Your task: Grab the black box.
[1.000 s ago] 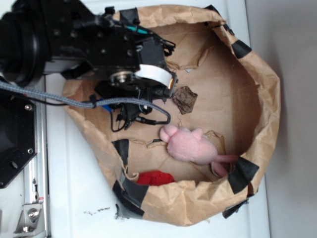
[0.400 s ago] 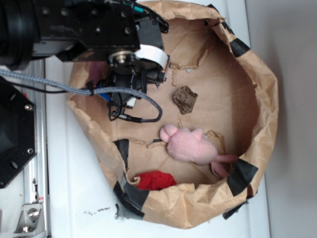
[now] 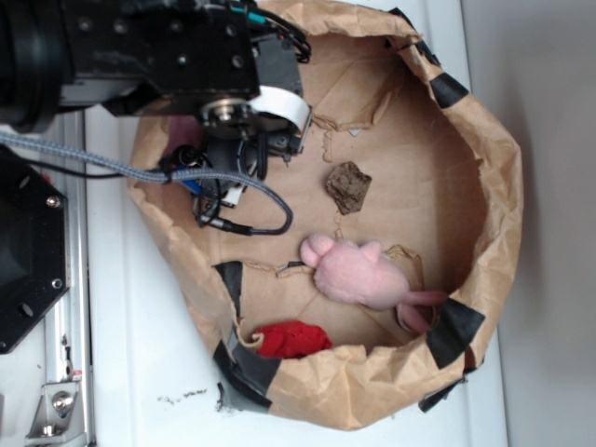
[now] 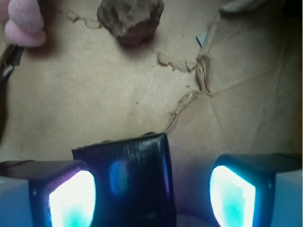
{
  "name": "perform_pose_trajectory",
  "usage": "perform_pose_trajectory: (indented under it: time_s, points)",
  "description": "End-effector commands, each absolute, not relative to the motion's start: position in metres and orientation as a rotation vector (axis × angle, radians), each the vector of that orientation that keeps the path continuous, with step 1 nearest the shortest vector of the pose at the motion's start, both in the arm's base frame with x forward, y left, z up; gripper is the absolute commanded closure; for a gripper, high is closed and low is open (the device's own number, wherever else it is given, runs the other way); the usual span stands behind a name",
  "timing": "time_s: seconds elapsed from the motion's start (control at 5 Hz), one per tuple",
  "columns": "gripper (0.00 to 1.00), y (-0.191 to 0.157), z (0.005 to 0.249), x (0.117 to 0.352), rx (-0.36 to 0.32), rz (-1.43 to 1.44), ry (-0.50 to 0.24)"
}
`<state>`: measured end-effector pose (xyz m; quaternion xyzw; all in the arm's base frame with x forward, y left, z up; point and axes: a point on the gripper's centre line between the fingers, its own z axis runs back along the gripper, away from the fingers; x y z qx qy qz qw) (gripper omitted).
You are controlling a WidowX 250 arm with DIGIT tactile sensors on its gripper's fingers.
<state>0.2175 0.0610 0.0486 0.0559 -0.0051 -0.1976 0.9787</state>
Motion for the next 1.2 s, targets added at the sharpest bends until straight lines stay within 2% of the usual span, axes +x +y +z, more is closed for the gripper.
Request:
perform_pose_trajectory:
  time_s: [0.0, 0.4, 1.0]
  points:
    - [0.00, 0.055, 0.046, 0.210, 0.149, -0.450, -0.044]
    - [0.00, 0.043, 0.031, 0.217, 0.164, -0.454, -0.055]
    - [0.00, 0.031, 0.032, 0.220, 0.135, -0.439, -0.051]
